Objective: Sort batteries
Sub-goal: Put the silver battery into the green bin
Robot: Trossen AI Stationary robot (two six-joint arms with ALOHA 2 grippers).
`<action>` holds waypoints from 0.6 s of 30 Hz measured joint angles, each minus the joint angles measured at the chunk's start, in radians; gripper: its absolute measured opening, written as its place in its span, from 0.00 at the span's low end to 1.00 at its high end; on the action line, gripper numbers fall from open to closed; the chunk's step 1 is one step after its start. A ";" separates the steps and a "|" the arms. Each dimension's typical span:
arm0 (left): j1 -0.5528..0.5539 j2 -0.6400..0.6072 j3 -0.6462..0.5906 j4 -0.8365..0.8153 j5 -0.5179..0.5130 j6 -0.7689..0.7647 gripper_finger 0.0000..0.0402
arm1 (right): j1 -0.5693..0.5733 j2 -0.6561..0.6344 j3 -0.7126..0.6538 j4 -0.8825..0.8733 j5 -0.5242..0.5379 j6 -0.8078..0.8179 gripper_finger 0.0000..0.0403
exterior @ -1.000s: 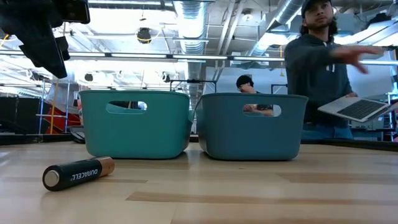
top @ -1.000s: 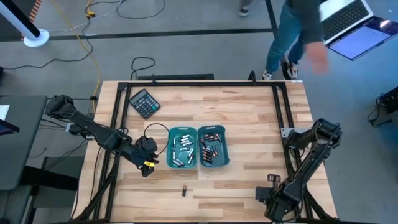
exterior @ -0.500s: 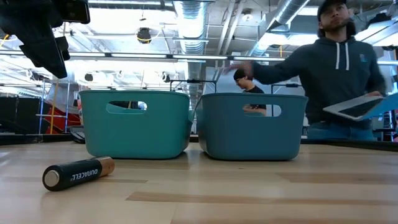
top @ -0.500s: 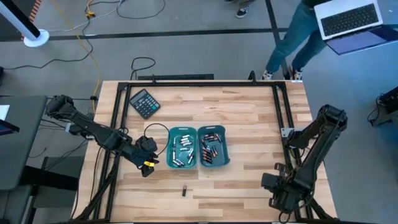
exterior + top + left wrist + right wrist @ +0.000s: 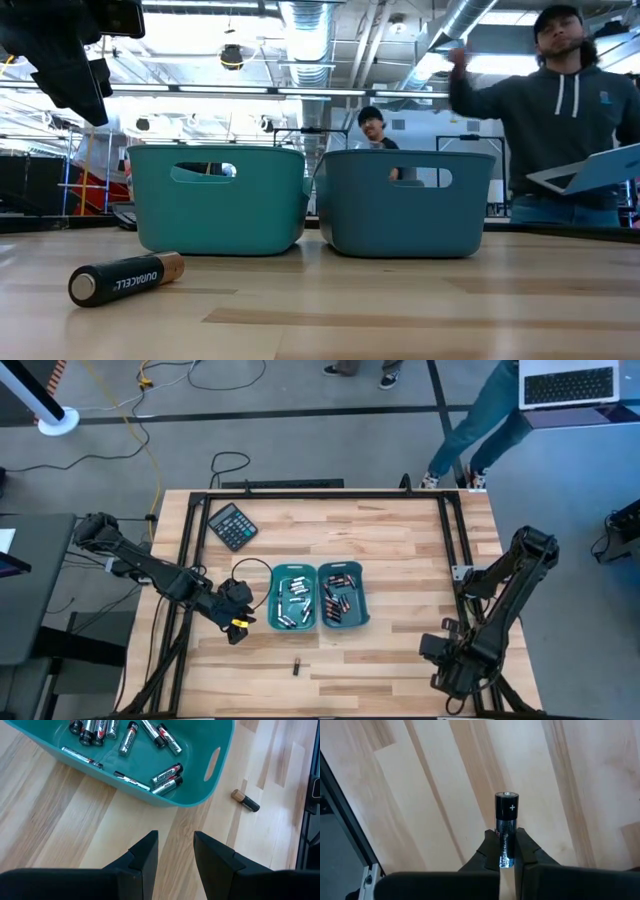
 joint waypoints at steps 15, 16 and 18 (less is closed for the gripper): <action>0.000 0.000 0.000 0.000 0.002 -0.006 0.30 | 0.000 0.000 0.000 0.002 0.000 0.023 0.05; 0.000 0.000 0.000 0.000 0.002 -0.006 0.30 | 0.000 0.000 0.000 0.002 0.000 0.025 0.05; 0.000 0.000 0.000 0.000 0.002 -0.006 0.30 | 0.000 0.000 0.001 0.002 0.000 0.027 0.05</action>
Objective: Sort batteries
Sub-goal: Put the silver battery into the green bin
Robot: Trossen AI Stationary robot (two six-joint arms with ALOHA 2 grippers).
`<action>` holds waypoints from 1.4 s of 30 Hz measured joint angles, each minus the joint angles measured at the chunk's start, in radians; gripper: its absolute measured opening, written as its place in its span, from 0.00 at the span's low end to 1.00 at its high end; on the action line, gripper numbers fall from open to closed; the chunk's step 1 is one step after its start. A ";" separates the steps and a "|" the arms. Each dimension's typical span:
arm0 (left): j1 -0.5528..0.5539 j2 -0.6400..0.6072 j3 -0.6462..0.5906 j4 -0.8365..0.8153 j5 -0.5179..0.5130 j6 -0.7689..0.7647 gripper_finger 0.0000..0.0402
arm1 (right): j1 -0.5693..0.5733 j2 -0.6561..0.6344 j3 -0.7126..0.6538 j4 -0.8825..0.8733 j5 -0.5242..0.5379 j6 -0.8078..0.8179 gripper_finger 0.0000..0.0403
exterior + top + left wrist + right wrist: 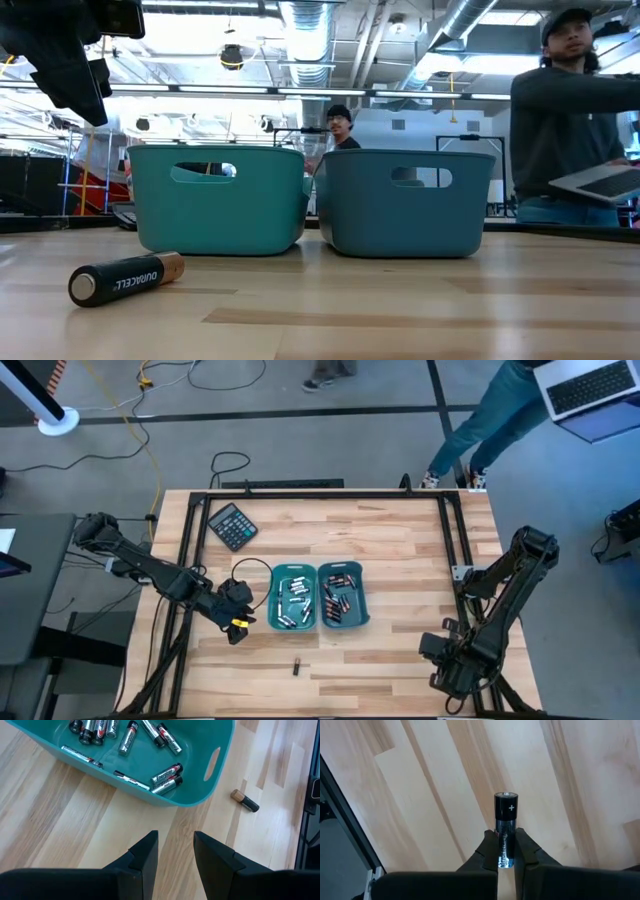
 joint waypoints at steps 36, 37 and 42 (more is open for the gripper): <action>0.000 0.000 0.000 -0.001 -0.002 0.016 0.30 | -0.360 -0.001 0.123 0.002 0.080 -0.188 0.05; 0.000 0.000 0.000 -0.001 -0.003 0.028 0.30 | -0.385 -0.001 0.145 0.002 0.091 -0.219 0.05; 0.000 0.000 0.000 -0.001 -0.004 0.071 0.30 | -0.534 -0.001 0.246 0.010 0.125 -0.377 0.05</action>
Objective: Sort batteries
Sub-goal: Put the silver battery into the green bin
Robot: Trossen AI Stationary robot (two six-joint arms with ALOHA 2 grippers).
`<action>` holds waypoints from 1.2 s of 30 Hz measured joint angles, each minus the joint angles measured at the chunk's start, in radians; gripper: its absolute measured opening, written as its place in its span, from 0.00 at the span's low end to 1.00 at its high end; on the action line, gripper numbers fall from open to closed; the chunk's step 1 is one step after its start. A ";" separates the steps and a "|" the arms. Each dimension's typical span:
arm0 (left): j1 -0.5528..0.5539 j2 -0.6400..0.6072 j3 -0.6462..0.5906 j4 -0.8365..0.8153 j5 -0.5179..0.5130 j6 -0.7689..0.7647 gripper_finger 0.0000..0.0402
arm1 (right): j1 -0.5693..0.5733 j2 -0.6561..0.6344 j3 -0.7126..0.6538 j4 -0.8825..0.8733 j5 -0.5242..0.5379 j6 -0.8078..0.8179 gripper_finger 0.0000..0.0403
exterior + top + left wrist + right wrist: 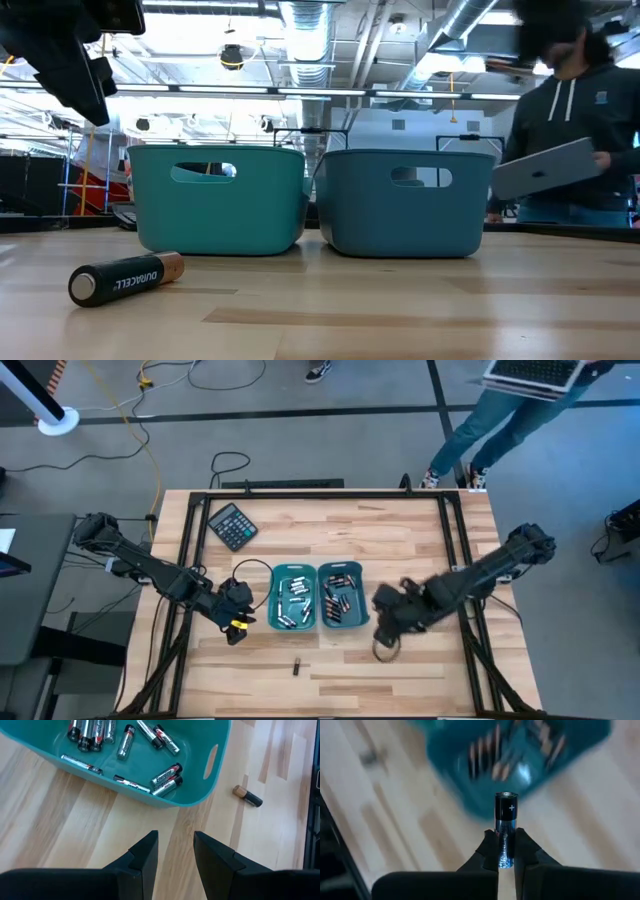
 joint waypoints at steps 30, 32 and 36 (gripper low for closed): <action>0.000 0.000 0.000 -0.028 -0.010 0.031 0.30 | -0.394 0.986 1.059 -0.103 -0.238 -0.547 0.04; 0.000 0.000 0.000 -0.029 -0.010 0.031 0.30 | -0.394 1.005 1.059 -0.104 -0.240 -0.577 0.04; 0.000 0.000 0.000 -0.028 -0.010 0.031 0.30 | -0.394 1.008 1.059 -0.100 -0.240 -0.588 0.04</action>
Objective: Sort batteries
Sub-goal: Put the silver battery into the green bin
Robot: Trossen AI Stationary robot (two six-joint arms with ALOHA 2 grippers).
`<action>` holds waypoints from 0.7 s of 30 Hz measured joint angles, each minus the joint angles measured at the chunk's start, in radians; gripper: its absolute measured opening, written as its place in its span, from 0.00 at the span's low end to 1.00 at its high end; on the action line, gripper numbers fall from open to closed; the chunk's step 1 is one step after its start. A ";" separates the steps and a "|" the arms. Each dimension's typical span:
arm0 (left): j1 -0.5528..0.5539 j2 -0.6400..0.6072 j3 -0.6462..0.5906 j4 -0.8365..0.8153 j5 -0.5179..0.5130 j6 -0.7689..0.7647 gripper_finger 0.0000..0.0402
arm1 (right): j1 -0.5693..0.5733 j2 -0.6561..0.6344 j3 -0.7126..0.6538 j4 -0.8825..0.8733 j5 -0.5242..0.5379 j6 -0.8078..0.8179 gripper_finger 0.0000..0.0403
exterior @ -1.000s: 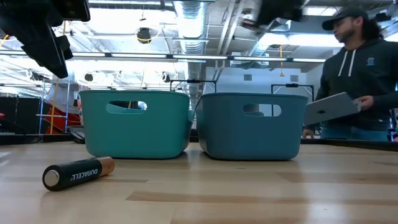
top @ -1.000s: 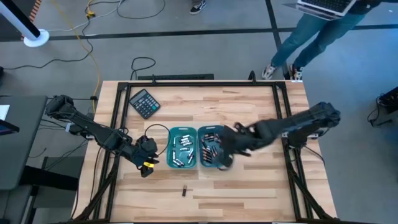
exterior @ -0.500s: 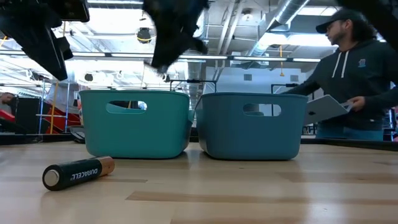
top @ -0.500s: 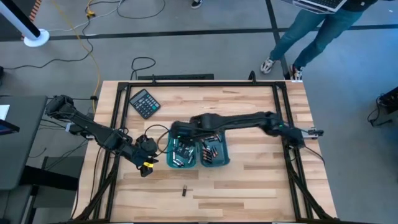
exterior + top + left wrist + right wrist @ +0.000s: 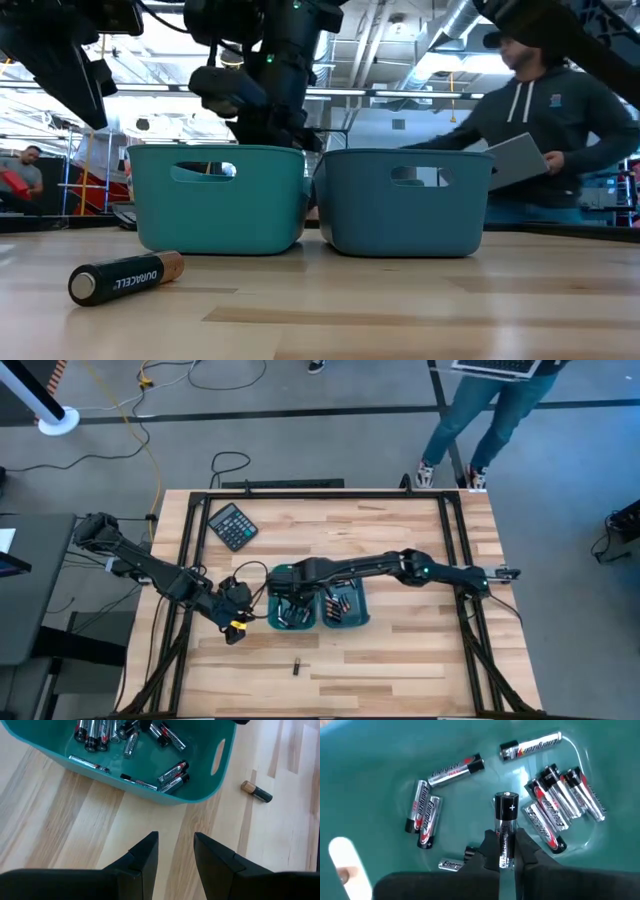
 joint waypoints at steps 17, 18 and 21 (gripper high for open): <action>0.000 0.000 0.000 -0.003 0.001 -0.012 0.30 | -0.020 -0.002 -0.094 0.034 -0.021 0.000 0.09; 0.000 0.000 0.000 -0.003 0.001 -0.012 0.30 | -0.020 -0.003 -0.094 0.038 -0.021 0.000 0.11; 0.000 0.000 0.000 -0.001 0.001 -0.013 0.30 | -0.020 -0.007 -0.095 0.044 -0.021 0.001 0.16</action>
